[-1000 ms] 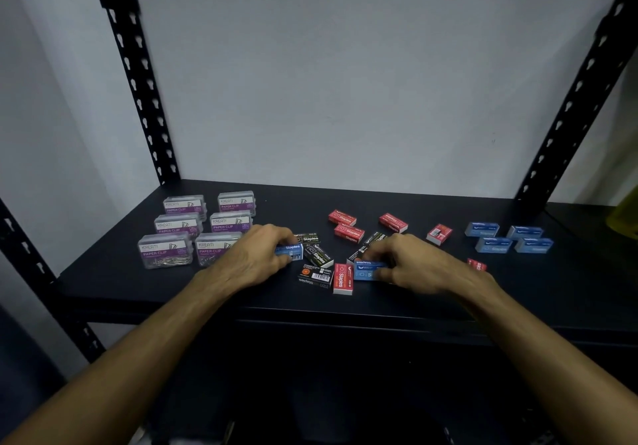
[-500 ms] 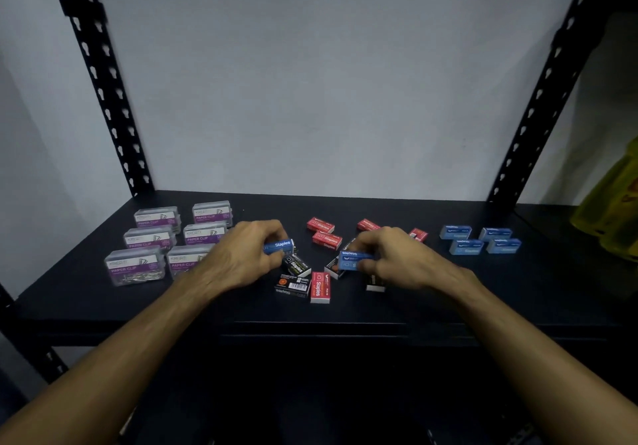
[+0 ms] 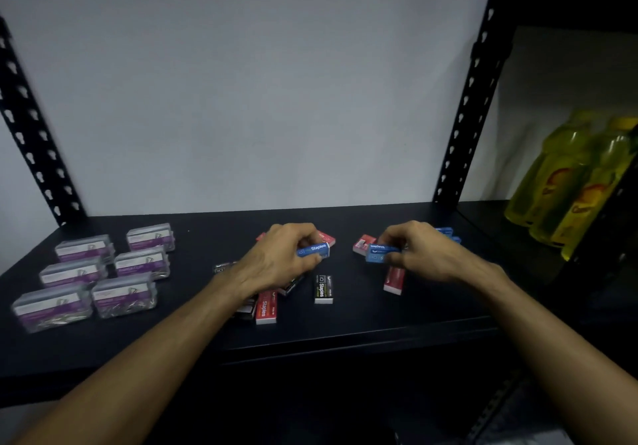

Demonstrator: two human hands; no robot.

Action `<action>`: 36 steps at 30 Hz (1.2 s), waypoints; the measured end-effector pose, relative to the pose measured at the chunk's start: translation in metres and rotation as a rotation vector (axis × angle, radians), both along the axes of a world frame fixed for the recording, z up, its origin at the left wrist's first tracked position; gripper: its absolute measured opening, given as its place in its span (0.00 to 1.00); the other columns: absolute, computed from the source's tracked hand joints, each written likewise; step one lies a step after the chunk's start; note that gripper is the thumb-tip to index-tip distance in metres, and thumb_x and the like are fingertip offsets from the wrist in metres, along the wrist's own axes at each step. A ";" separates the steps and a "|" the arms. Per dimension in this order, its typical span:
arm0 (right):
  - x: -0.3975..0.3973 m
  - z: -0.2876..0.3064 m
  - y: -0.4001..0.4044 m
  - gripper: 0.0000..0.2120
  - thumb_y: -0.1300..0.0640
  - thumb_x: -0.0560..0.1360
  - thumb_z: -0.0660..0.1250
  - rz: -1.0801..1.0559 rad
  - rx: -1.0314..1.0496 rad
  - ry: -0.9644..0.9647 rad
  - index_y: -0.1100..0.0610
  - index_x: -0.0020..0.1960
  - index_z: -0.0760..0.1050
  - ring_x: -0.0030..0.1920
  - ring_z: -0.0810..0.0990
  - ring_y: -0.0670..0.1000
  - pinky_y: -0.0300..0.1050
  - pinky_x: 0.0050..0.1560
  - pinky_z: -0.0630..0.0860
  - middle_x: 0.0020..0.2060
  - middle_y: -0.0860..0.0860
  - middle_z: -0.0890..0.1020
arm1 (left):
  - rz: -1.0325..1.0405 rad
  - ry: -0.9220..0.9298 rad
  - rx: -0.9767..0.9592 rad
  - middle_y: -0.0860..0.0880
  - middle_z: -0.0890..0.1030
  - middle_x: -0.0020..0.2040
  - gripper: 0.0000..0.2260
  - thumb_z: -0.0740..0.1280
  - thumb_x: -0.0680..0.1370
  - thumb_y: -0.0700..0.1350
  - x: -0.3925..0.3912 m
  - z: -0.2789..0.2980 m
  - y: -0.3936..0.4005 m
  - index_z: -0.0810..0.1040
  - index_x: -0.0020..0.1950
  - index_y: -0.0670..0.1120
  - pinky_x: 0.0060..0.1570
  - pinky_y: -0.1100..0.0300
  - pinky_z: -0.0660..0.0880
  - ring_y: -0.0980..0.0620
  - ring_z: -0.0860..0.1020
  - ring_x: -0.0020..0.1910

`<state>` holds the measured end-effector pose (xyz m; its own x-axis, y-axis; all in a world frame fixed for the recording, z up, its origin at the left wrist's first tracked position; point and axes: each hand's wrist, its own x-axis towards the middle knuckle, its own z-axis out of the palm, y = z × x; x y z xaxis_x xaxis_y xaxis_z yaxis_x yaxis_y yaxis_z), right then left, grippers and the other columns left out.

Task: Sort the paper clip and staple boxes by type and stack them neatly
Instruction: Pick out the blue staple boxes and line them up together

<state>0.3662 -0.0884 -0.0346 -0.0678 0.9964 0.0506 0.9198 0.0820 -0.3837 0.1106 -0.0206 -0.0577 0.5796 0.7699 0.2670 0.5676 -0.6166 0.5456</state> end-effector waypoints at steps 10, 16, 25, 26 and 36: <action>0.078 -0.020 -0.024 0.03 0.55 0.75 0.71 -0.156 -0.053 -0.016 0.47 0.46 0.80 0.40 0.79 0.42 0.39 0.41 0.73 0.40 0.44 0.82 | -0.152 0.017 -0.035 0.55 0.83 0.45 0.06 0.72 0.75 0.47 0.102 -0.010 -0.011 0.80 0.51 0.51 0.46 0.55 0.80 0.59 0.81 0.44; 0.109 -0.031 -0.029 0.04 0.55 0.76 0.70 -0.222 -0.059 -0.044 0.47 0.50 0.80 0.42 0.79 0.42 0.38 0.42 0.72 0.43 0.44 0.81 | -0.134 0.034 0.005 0.56 0.82 0.39 0.05 0.72 0.73 0.46 0.148 -0.025 -0.018 0.78 0.45 0.53 0.44 0.57 0.79 0.60 0.80 0.39; 0.126 -0.043 -0.028 0.04 0.56 0.75 0.69 -0.242 -0.039 -0.042 0.48 0.48 0.81 0.44 0.80 0.43 0.48 0.49 0.79 0.43 0.43 0.82 | -0.122 0.102 0.124 0.54 0.81 0.39 0.07 0.72 0.74 0.46 0.180 -0.035 -0.018 0.73 0.44 0.52 0.39 0.57 0.74 0.53 0.79 0.40; 0.127 -0.043 -0.028 0.05 0.56 0.75 0.69 -0.243 -0.036 -0.042 0.48 0.48 0.81 0.44 0.80 0.43 0.49 0.50 0.79 0.43 0.44 0.82 | -0.121 0.113 0.141 0.53 0.81 0.40 0.07 0.71 0.74 0.47 0.182 -0.035 -0.018 0.74 0.45 0.52 0.39 0.57 0.73 0.53 0.78 0.41; 0.132 -0.047 -0.029 0.07 0.58 0.75 0.69 -0.242 -0.004 -0.004 0.48 0.50 0.81 0.45 0.80 0.43 0.45 0.51 0.78 0.44 0.44 0.83 | -0.198 0.199 0.270 0.53 0.80 0.44 0.09 0.71 0.75 0.51 0.193 -0.035 -0.020 0.73 0.47 0.51 0.40 0.57 0.71 0.51 0.77 0.44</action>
